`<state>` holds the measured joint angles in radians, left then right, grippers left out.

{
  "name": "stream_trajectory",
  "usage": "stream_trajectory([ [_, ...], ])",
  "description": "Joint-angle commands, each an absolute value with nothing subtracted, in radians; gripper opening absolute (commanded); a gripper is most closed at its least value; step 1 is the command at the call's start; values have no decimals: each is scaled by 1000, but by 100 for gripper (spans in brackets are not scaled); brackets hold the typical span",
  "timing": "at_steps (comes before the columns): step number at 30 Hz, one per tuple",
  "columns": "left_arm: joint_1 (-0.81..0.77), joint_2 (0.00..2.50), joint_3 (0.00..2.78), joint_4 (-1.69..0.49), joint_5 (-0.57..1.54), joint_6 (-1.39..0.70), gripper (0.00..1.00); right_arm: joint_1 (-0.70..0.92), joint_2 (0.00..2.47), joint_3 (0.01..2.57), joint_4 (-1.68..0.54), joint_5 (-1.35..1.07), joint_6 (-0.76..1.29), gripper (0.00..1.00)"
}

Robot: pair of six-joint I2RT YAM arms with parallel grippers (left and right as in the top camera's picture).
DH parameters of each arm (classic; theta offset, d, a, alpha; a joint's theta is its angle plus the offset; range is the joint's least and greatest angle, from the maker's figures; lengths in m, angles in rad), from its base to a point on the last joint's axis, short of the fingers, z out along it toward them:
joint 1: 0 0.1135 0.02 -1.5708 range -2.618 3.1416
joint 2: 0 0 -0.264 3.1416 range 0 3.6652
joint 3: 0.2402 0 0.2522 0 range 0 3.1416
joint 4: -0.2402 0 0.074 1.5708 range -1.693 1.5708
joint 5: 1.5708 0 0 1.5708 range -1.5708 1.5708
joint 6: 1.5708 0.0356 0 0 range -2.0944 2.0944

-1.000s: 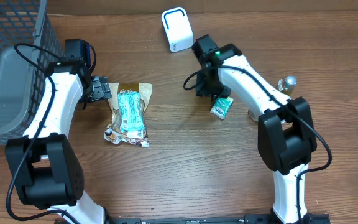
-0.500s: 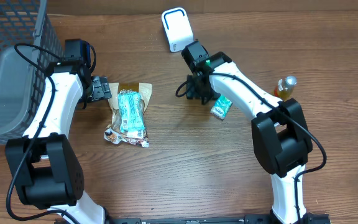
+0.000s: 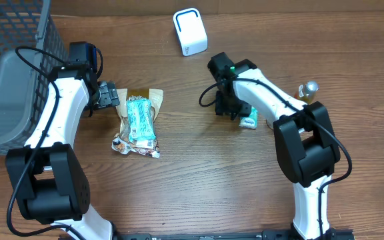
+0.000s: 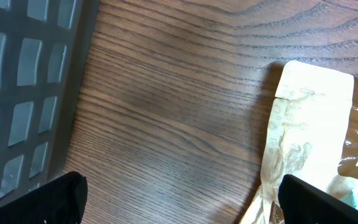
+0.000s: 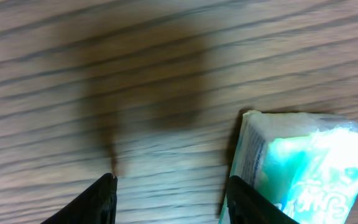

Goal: Scan the item barcode
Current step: 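Open the right gripper, release the packet and withdraw, then move the right gripper left over the PanTree pouch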

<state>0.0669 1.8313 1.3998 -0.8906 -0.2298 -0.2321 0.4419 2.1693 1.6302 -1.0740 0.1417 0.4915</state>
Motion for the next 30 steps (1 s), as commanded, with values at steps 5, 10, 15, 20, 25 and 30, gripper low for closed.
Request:
stream_trajectory([
  [5,62,1831,1405,-889,-243,-228,100,426,2160,1628,-1068,125,496,57],
  [10,62,1831,1405,-889,-243,-228,100,426,2160,1632,-1026,-11,458,56],
  [15,62,1831,1405,-889,-243,-228,99,426,2158,1677,-986,-359,340,55],
  [20,62,1831,1405,-889,-243,-228,100,432,2151,1687,-857,-783,191,55],
  [25,62,1831,1405,-889,-243,-228,99,445,2151,1687,-768,-806,177,56],
  [30,62,1831,1405,-889,-243,-228,99,468,2151,1679,-702,-783,173,61],
])
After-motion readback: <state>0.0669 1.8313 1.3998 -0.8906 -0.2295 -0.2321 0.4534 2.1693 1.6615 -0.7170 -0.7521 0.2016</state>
